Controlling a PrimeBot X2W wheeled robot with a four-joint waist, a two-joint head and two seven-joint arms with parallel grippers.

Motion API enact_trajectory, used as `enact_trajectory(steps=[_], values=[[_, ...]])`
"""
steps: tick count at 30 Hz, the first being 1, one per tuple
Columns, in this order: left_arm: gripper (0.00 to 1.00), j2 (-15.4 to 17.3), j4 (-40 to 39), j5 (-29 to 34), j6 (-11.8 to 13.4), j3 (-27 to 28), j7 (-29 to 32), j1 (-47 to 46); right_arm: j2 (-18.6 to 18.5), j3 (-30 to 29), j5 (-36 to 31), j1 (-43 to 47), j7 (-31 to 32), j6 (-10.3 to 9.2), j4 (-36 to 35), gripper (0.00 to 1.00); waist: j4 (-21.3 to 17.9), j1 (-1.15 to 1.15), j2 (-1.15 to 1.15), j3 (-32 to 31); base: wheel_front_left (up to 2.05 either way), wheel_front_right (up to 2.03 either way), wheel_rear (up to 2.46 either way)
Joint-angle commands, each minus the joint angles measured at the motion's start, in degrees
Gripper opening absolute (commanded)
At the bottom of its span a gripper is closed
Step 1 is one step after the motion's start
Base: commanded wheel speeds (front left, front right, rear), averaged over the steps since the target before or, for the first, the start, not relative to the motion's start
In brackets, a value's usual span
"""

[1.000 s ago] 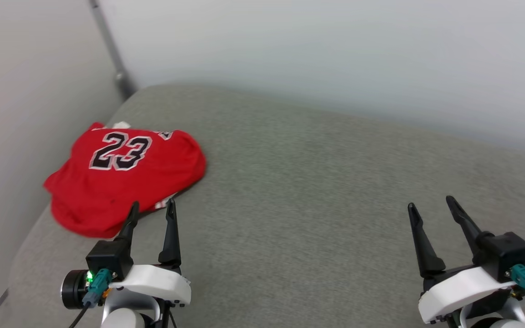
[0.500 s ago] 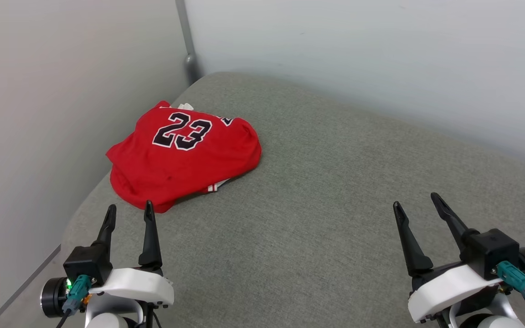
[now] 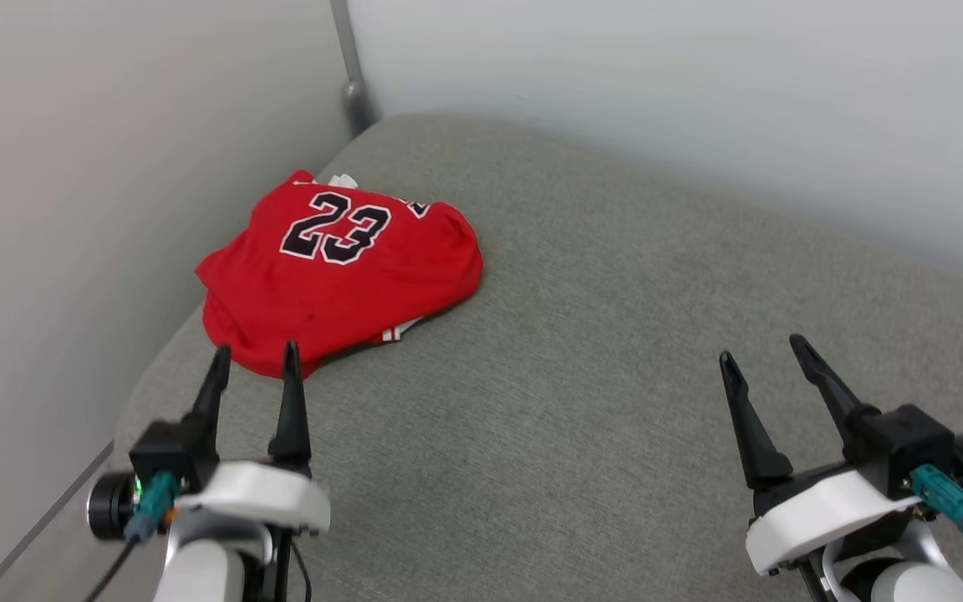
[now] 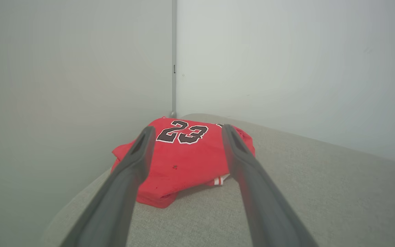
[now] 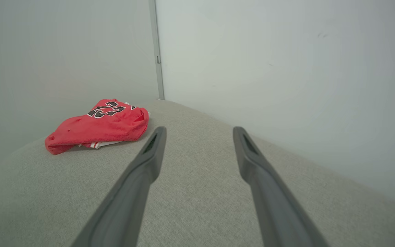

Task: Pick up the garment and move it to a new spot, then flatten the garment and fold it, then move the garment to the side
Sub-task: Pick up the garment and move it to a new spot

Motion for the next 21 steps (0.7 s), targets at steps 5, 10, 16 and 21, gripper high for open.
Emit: enact_trajectory(steps=[5, 10, 16, 21], values=[[1.00, 0.35, 3.57, -1.33, -1.61, -0.84, -0.06, -11.03, -1.01, 0.29, -0.81, -3.41, 0.68, -0.03, -1.32, 1.00, -3.42, 0.00, 0.00, 6.00, 0.00, 0.00, 0.00], [1.00, 3.89, 7.24, -3.83, -2.62, 0.86, 5.85, -23.79, -2.37, 1.45, -0.35, -6.57, 1.09, -0.04, -2.43, 1.00, -7.91, 0.00, 0.00, 11.81, 0.00, 0.00, 0.00], [1.00, 10.55, 14.67, -9.90, -3.65, 3.29, 24.54, -34.20, -3.71, 2.06, 0.56, -9.78, 0.34, -0.04, -2.45, 1.00, -13.76, 0.00, 0.00, 17.97, 0.00, 0.00, 0.00], [1.00, 15.70, 20.43, -12.34, -3.35, 4.42, 40.26, -36.84, -4.00, 2.10, 1.07, -11.37, -0.76, -0.04, -1.76, 1.00, -16.76, 0.00, 0.00, 21.35, 0.00, 0.00, 0.00]])
